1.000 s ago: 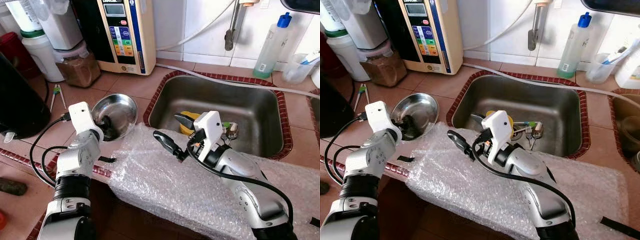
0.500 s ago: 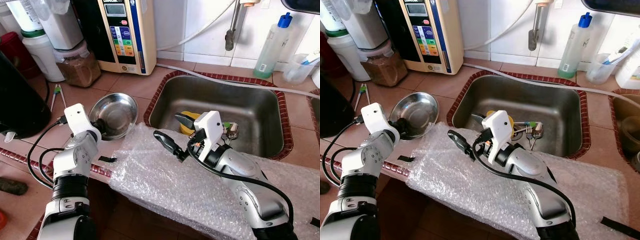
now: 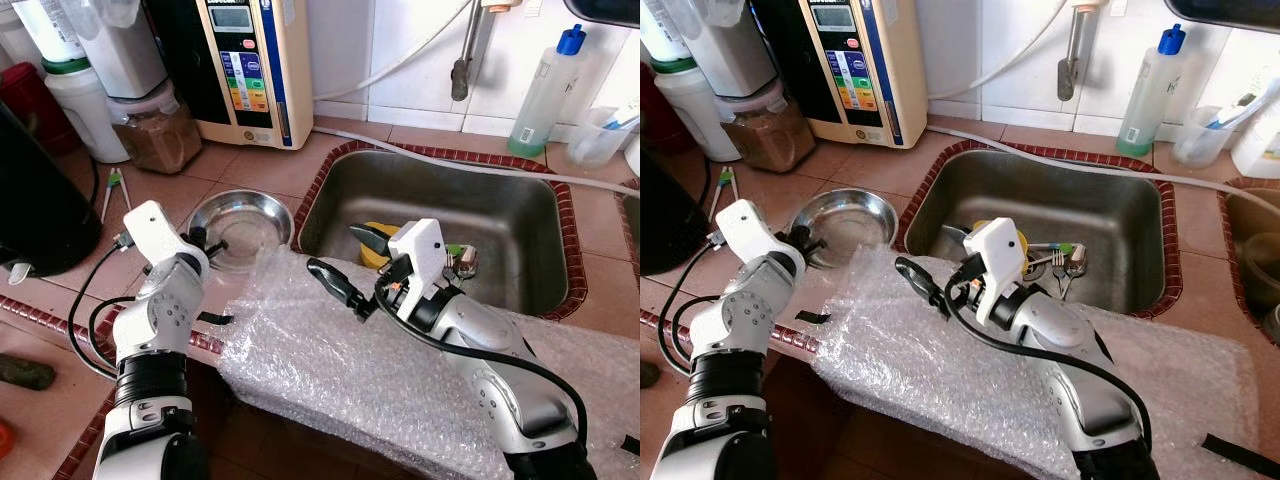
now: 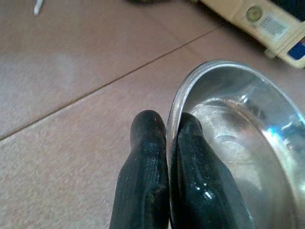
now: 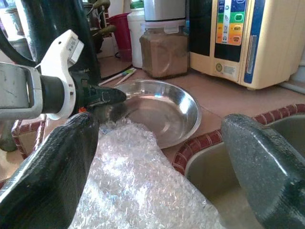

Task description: Kitchen organization

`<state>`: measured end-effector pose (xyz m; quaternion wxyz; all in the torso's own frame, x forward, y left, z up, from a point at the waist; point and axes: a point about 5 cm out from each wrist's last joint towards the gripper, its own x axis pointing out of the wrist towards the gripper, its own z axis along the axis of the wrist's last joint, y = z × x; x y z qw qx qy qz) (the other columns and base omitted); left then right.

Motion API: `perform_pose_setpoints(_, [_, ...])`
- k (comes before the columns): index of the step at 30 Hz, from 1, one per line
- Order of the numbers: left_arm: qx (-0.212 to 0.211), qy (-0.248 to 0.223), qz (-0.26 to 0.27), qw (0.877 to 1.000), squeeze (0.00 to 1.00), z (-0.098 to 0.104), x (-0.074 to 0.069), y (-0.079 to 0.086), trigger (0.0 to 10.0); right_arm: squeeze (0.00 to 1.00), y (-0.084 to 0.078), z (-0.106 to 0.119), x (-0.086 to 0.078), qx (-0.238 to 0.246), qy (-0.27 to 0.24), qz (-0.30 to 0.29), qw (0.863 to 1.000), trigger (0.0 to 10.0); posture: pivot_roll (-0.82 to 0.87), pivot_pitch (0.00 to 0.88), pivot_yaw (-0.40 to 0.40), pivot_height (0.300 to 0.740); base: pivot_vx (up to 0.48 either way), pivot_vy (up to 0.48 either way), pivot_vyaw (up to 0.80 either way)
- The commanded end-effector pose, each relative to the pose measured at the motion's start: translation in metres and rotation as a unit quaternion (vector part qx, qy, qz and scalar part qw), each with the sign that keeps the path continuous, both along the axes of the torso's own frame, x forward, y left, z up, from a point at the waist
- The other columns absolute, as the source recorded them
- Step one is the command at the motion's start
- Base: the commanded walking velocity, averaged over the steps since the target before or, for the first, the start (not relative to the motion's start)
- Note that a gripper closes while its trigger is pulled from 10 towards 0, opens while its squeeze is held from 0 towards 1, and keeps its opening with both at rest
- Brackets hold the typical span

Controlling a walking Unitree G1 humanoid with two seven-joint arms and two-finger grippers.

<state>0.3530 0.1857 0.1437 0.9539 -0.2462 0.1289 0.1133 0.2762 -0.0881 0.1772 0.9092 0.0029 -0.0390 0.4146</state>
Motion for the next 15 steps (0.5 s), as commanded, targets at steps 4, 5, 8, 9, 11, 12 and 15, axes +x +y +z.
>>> perform_pose_setpoints(4, [0.040, -0.019, 0.010, 0.999, 0.00, -0.002, -0.004, 0.009, 0.0, 0.00, -0.001, 0.000, 0.001, 0.000, 0.000, 0.002, 1.000, 10.0, -0.15, 0.070, 0.113, 0.740, 0.000, 0.000, 0.00])
perform_pose_setpoints(5, [0.049, -0.033, 0.010, 0.998, 0.00, 0.001, -0.004, 0.010, 0.0, 0.00, -0.001, 0.000, 0.001, 0.001, 0.000, 0.002, 1.000, 10.0, -0.15, 0.070, 0.113, 0.740, 0.000, 0.000, 0.00])
perform_pose_setpoints(8, [0.054, -0.081, 0.005, 0.995, 0.00, 0.012, -0.001, 0.008, 0.0, 0.00, -0.001, 0.000, 0.001, 0.005, 0.007, 0.009, 1.000, 10.0, -0.15, 0.070, 0.112, 0.740, 0.000, 0.000, 0.00])
perform_pose_setpoints(9, [0.063, -0.113, -0.001, 0.992, 0.00, 0.020, 0.000, 0.007, 0.0, 0.00, -0.001, 0.000, 0.000, 0.003, 0.009, 0.016, 1.000, 10.0, -0.15, 0.069, 0.113, 0.740, 0.000, 0.000, 0.00])
perform_pose_setpoints(11, [0.060, -0.149, -0.008, 0.987, 0.00, 0.029, 0.002, 0.004, 0.0, 0.00, -0.002, 0.001, 0.000, 0.004, 0.011, 0.020, 1.000, 10.0, -0.15, 0.069, 0.113, 0.740, 0.000, 0.000, 0.00])
perform_pose_setpoints(12, [0.064, -0.158, -0.011, 0.985, 0.00, 0.031, 0.002, 0.003, 0.0, 0.00, -0.003, 0.001, 0.000, 0.005, 0.010, 0.018, 1.000, 10.0, -0.15, 0.069, 0.113, 0.740, 0.000, 0.000, 0.00])
perform_pose_setpoints(15, [0.059, -0.194, -0.023, 0.979, 0.00, 0.041, 0.004, -0.001, 0.0, 0.00, -0.008, 0.004, 0.006, 0.012, 0.005, 0.000, 1.000, 10.0, -0.16, 0.063, 0.115, 0.740, 0.000, 0.000, 0.00])
